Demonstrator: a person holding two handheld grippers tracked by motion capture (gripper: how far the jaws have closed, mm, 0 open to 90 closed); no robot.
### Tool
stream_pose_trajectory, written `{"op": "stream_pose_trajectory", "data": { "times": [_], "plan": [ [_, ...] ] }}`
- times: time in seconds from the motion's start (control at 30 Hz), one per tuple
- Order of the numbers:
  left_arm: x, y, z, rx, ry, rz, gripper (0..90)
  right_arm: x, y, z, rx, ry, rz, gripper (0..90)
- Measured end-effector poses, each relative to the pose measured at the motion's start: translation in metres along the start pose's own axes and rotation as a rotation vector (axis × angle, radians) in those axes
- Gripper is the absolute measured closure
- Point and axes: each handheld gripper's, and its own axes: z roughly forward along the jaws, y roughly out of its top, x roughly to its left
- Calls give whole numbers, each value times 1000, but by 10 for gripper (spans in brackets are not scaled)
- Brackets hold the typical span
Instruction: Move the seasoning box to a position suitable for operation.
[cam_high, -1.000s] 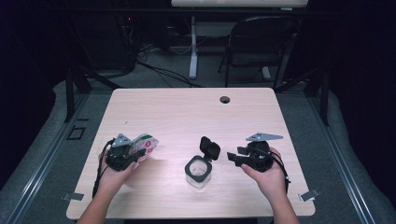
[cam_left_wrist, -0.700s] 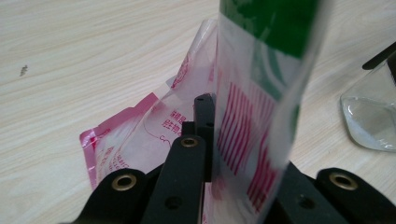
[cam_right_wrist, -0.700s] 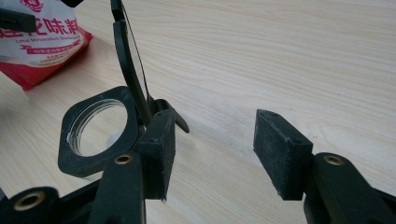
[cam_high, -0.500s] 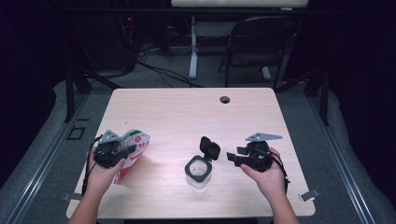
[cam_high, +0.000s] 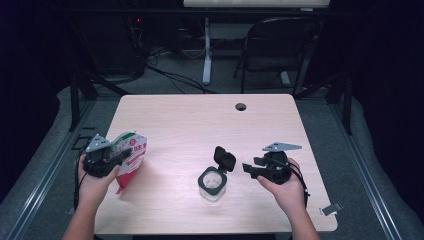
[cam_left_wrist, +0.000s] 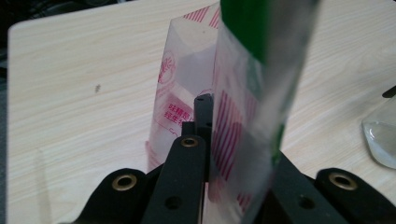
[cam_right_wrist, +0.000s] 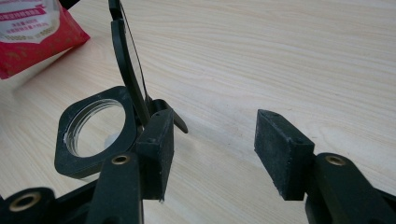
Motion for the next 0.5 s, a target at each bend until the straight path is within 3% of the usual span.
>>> {"op": "stream_pose_trajectory", "data": {
  "times": [0.23, 0.5],
  "plan": [
    [3, 7, -20, -64, 2, -16, 900, 0, 0, -1, -11, -7, 8, 470],
    [-7, 13, -24, -70, -4, 12, 900, 0, 0, 0, -13, -9, 10, 463]
  ]
}}
